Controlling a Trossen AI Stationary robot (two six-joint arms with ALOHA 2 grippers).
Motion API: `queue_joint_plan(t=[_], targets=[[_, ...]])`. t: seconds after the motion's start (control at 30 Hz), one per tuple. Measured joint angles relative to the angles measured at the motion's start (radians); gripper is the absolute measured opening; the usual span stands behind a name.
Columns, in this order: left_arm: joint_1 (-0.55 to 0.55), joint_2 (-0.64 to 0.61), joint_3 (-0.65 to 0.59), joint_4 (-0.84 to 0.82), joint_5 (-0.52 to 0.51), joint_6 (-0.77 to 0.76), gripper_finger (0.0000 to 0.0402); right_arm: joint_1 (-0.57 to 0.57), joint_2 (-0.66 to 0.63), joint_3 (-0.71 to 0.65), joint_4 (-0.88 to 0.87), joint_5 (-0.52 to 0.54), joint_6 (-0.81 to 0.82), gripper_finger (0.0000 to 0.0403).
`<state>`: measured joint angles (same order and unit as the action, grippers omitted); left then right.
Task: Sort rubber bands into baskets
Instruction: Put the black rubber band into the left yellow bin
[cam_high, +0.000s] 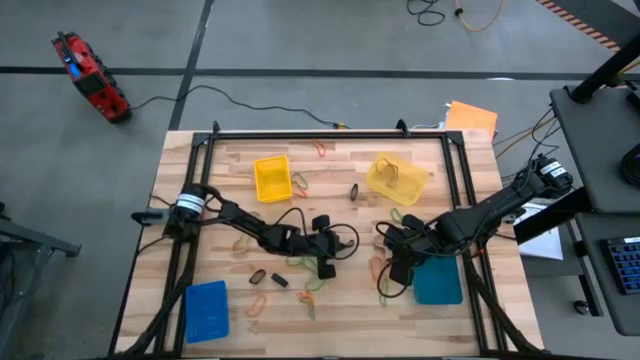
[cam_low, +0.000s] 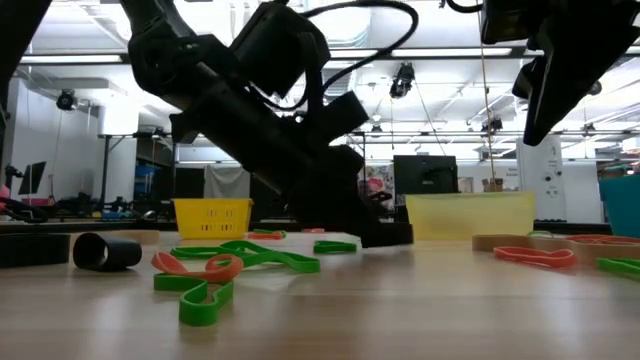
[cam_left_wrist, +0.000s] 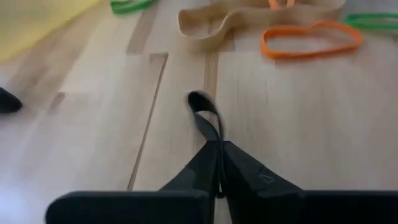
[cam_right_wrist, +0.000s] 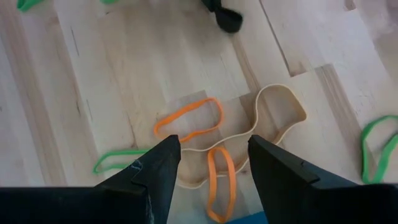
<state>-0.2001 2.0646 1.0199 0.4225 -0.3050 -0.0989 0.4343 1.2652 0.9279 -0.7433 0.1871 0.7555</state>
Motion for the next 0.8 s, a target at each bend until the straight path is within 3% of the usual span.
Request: queue_joint_plan(t=[0.23, 0.4, 0.57, 0.8], targets=[[0.0, -0.122, -0.003, -0.097, -0.006, 0.043, 0.0001, 0.0, 0.0, 0.0, 0.0, 0.042, -0.02, 0.0183], [0.021, -0.272, -0.052, -0.242, -0.127, 0.075, 0.0001, -0.001, 0.0, 0.0, 0.002, 0.124, -0.049, 0.0187], [0.088, -0.472, -0.209, -0.268, -0.158, 0.054, 0.0, -0.001, 0.0, -0.001, 0.023, 0.202, -0.063, 0.0187], [0.275, -0.786, -0.447, -0.347, -0.182, -0.091, 0.0, -0.005, 0.0, -0.001, 0.024, 0.27, -0.061, 0.0187]])
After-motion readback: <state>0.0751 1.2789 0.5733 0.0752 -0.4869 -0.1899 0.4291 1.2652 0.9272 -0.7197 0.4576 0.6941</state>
